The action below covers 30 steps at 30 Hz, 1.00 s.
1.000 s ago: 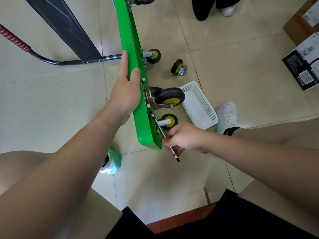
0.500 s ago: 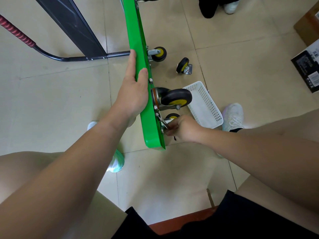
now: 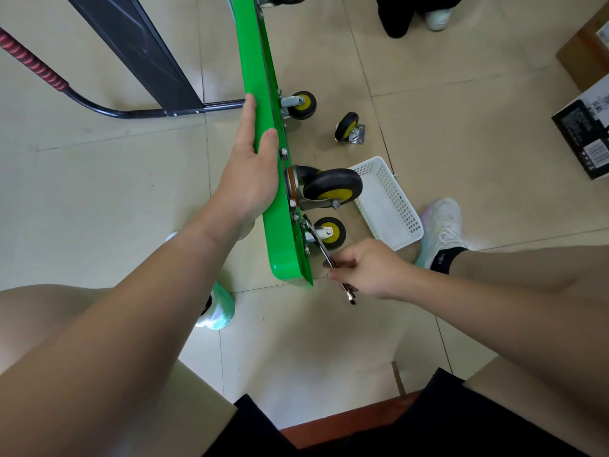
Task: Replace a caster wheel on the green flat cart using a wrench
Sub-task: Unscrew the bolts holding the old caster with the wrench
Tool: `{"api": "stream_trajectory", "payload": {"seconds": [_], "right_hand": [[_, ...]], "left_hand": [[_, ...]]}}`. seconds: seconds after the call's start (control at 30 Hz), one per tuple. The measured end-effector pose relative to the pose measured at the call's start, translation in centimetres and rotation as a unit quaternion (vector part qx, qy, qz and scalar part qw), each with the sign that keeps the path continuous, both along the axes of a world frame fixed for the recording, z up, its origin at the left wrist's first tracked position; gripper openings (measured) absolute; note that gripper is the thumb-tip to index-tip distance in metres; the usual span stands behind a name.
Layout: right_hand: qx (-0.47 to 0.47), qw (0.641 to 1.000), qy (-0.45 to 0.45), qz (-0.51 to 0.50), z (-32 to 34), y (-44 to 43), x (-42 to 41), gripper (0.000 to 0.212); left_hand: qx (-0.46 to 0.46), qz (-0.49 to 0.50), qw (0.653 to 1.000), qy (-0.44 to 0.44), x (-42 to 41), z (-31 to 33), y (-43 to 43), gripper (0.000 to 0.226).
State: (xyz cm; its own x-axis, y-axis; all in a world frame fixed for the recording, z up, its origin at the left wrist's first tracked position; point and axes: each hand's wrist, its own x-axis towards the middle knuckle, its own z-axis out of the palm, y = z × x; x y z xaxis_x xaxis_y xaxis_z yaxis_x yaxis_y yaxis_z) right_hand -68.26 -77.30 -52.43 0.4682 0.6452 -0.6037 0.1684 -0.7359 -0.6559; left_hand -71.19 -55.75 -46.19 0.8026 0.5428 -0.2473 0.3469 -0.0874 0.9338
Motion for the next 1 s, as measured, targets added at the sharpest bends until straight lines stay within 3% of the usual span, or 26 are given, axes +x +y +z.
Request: {"api": "stream_trajectory", "payload": {"seconds": [0.5,0.9,1.0], "right_hand": [[0.065,0.991,0.117,-0.027,1.8,-0.4,-0.6,0.025],[0.031,0.998,0.061,0.009,-0.8,0.7,0.3,0.01],[0.023,0.999,0.024,0.006,-1.9,1.4,1.0,0.016]], "left_hand": [[-0.012,-0.003,1.0,-0.001,0.1,-0.1,0.0,0.06],[-0.02,-0.004,1.0,-0.01,0.1,-0.3,0.1,0.063],[-0.013,0.001,1.0,-0.007,0.1,-0.3,0.2,0.065]]}}
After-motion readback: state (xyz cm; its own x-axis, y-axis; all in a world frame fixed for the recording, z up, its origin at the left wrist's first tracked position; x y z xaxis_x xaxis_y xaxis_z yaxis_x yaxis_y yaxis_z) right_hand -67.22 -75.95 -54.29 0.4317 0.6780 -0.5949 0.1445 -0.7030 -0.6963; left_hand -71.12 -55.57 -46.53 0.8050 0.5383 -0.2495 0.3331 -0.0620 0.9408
